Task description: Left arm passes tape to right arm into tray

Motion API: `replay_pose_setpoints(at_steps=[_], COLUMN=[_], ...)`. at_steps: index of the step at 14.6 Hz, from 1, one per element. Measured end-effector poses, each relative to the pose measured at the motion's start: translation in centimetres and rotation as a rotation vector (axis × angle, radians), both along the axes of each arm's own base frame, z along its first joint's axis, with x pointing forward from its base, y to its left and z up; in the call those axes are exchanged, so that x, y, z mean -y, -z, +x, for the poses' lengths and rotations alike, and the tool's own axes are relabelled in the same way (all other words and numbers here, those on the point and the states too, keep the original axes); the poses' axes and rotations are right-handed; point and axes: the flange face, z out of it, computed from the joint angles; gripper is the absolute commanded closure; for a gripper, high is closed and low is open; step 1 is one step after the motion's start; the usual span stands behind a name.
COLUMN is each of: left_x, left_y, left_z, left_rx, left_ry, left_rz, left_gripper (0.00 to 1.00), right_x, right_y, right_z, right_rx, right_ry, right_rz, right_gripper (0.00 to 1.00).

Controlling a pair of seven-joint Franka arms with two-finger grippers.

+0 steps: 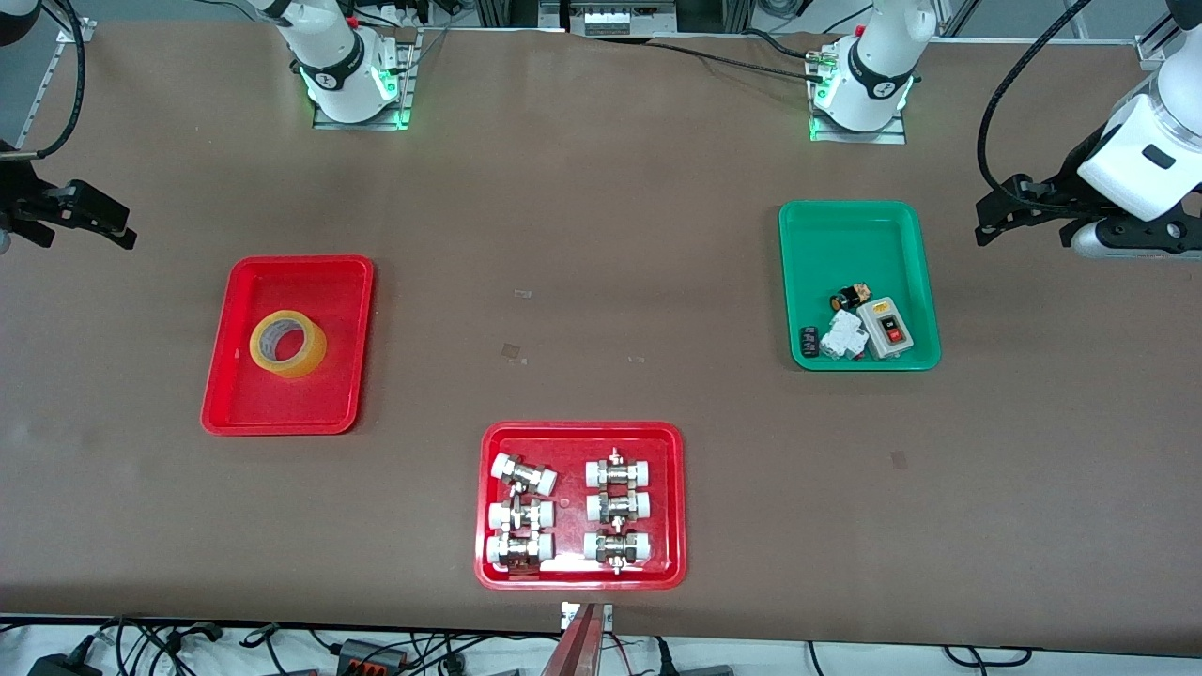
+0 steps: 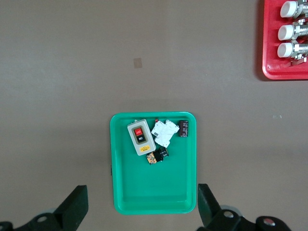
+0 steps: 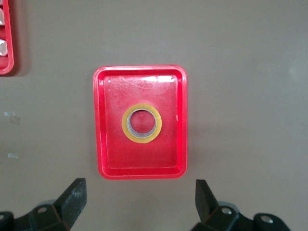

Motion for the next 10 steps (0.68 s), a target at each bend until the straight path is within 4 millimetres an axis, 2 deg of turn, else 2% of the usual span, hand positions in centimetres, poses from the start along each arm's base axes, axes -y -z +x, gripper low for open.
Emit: replay_pose_setpoints(at_steps=[10], left_x=[-0.03], left_y=[0.00], left_z=[0.00], left_rx=[0.000], left_ry=[-0.001], left_rz=[0.000], left_gripper=[0.00], right_x=[-0.72], right_y=[-0.12], right_z=[-0.17], right_rx=[-0.005], right_ry=[0.035], right_rz=[0.002], right_gripper=[0.00])
